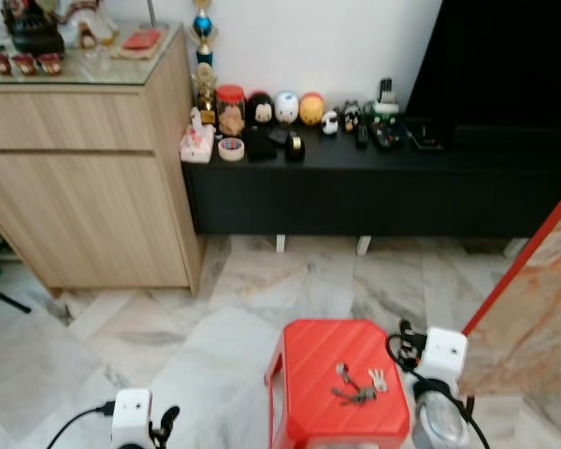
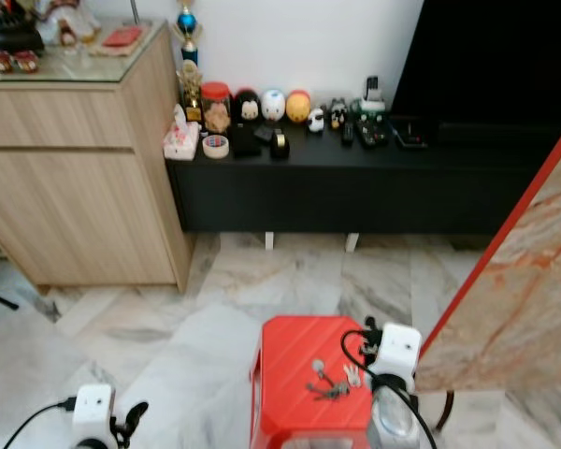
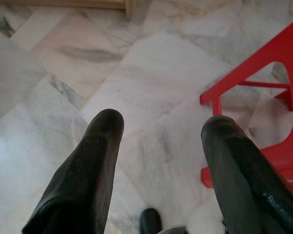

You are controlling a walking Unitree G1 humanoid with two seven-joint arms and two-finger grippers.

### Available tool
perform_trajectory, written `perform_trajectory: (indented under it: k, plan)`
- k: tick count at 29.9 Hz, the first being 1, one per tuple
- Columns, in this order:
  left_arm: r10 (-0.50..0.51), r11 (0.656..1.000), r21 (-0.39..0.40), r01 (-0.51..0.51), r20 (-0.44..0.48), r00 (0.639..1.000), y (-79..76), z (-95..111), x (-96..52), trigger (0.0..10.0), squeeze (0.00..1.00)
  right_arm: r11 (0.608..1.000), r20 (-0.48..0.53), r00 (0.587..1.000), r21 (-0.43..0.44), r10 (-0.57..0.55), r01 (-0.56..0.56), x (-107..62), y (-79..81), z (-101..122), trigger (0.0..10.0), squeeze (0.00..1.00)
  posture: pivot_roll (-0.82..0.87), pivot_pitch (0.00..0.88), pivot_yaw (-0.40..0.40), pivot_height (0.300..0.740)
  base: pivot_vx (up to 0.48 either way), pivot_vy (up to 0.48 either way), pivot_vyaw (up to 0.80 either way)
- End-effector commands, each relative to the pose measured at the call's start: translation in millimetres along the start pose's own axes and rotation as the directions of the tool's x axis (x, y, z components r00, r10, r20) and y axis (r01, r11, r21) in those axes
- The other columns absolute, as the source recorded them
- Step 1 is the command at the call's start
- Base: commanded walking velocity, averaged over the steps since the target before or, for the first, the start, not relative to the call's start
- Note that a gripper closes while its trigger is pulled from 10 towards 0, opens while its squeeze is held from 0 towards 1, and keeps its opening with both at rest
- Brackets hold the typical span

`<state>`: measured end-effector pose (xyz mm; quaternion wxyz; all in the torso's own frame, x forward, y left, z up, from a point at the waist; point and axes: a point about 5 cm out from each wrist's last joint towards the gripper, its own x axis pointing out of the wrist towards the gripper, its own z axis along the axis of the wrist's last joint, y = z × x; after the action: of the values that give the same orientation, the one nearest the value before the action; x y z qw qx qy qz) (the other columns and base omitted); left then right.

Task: Hang keys on a hook

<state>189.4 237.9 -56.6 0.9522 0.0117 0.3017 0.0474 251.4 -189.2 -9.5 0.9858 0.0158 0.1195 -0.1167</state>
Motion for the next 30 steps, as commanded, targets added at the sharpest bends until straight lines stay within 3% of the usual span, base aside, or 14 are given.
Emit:
perform_trajectory:
  k: [1, 15, 20, 26, 27, 30]
  plan:
    - [0.003, 1.0, 0.004, -0.003, -0.023, 1.0, 0.9, -6, -2.4, 10.0, 0.0, 1.0, -0.006, 1.0, 0.005, 0.012, -0.012, 0.3, 5.2, 0, 10.0, 0.0, 0.05, 0.0, -0.067, 0.74, 0.0, -0.311, 0.0]
    - [0.014, 1.0, -0.014, -0.013, 0.029, 0.999, 2.1, 5, 1.0, 10.0, 0.0, 1.0, -0.02, 0.999, 0.005, 0.027, -0.027, 0.0, 8.1, -2, 10.0, 0.0, 0.05, 0.0, -0.069, 0.74, 0.0, 0.0, 0.0]
    - [-0.008, 1.0, -0.02, 0.011, 0.129, 0.992, -1.0, 24, 5.9, 10.0, 0.0, 1.0, -0.028, 0.999, 0.003, 0.029, -0.029, 0.0, 7.7, -3, 10.0, 0.0, 0.04, 0.0, -0.069, 0.74, 0.0, 0.0, 0.0]
    - [-0.063, 0.998, -0.013, 0.069, 0.287, 0.956, -12.6, 53, 9.0, 10.0, 0.0, 1.0, -0.032, 0.999, 0.0, 0.029, -0.029, 0.1, 6.3, -3, 10.0, 0.0, 0.04, 0.002, -0.07, 0.74, 0.0, 0.0, 0.0]
    - [-0.07, 0.996, -0.018, 0.082, 0.349, 0.935, -16.5, 65, 8.8, 10.0, 0.0, 1.0, -0.034, 0.999, 0.0, 0.03, -0.03, 0.0, 6.4, -3, 10.0, 0.0, 0.05, 0.002, -0.071, 0.74, 0.0, 0.0, 0.0]
    - [-0.08, 0.995, -0.015, 0.096, 0.419, 0.905, -21.1, 77, 6.4, 10.0, 0.0, 0.999, -0.035, 0.999, 0.0, 0.033, -0.033, -0.3, 7.3, -4, 10.0, 0.0, 0.04, 0.001, -0.072, 0.74, 0.0, 0.0, 0.0]
